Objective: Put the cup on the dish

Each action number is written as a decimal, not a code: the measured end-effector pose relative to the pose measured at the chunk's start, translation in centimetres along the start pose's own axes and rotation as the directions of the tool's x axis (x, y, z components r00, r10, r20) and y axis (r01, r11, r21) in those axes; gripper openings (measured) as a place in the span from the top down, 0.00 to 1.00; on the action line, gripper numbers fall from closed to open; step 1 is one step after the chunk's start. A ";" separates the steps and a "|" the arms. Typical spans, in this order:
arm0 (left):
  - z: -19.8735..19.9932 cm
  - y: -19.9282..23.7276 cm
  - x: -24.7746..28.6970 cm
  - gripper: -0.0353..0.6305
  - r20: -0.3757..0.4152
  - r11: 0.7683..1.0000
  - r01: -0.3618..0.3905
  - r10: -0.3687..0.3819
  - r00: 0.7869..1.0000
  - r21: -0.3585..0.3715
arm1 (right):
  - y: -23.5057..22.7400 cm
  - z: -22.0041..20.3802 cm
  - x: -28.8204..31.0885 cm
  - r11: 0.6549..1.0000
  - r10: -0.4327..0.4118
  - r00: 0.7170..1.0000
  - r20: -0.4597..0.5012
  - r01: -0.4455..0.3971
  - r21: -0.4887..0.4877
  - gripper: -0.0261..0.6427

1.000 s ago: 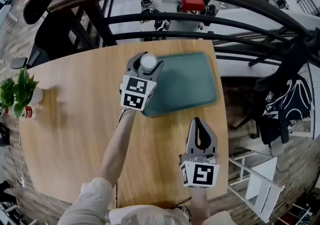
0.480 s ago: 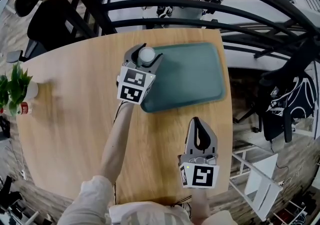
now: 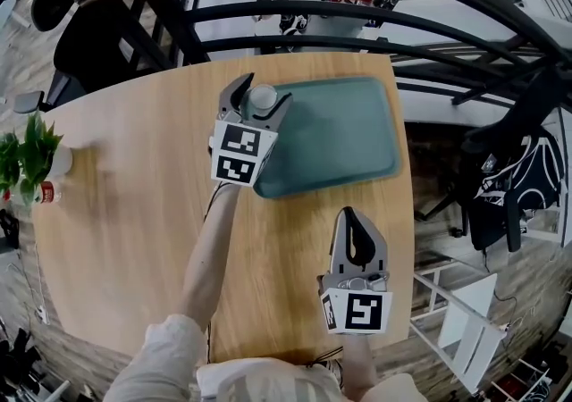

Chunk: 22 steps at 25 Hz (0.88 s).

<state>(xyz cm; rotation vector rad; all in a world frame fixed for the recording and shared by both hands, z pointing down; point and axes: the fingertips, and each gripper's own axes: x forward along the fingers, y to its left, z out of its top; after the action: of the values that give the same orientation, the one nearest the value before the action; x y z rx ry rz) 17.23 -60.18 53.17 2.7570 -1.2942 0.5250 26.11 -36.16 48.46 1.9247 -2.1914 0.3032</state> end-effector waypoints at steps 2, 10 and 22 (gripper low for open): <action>1.2 0.0 -0.7 0.46 0.024 1.000 -0.016 0.016 1.000 0.008 | 0.1 0.6 -0.4 1.000 0.002 1.000 0.011 -0.002 -0.007 0.93; 9.0 -1.0 -6.4 0.46 0.143 0.999 -0.018 0.013 0.990 0.033 | 1.7 5.0 -3.4 0.999 0.012 0.995 0.101 -0.008 -0.049 0.93; 21.5 -4.3 -24.4 0.46 0.396 0.992 -0.050 0.001 0.918 0.114 | 6.0 14.4 -10.8 0.996 0.009 0.943 0.332 0.022 -0.090 0.93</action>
<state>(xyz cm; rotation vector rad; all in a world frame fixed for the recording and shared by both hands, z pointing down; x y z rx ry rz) 12.06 -43.43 25.44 3.0647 -1.4125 0.0412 21.20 -29.27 31.47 2.0554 -2.3504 -0.1366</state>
